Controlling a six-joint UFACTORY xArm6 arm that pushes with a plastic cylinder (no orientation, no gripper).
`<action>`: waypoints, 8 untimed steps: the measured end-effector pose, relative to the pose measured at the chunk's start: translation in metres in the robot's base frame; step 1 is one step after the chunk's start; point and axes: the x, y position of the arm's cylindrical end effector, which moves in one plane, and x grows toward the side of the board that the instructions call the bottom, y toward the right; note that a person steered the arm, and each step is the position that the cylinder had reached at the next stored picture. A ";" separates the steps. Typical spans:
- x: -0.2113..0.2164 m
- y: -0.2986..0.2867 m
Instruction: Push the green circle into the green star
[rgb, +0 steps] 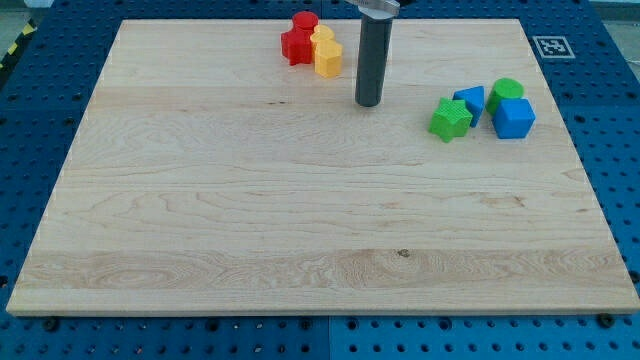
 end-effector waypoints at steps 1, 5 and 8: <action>-0.014 0.007; -0.050 0.186; 0.007 0.187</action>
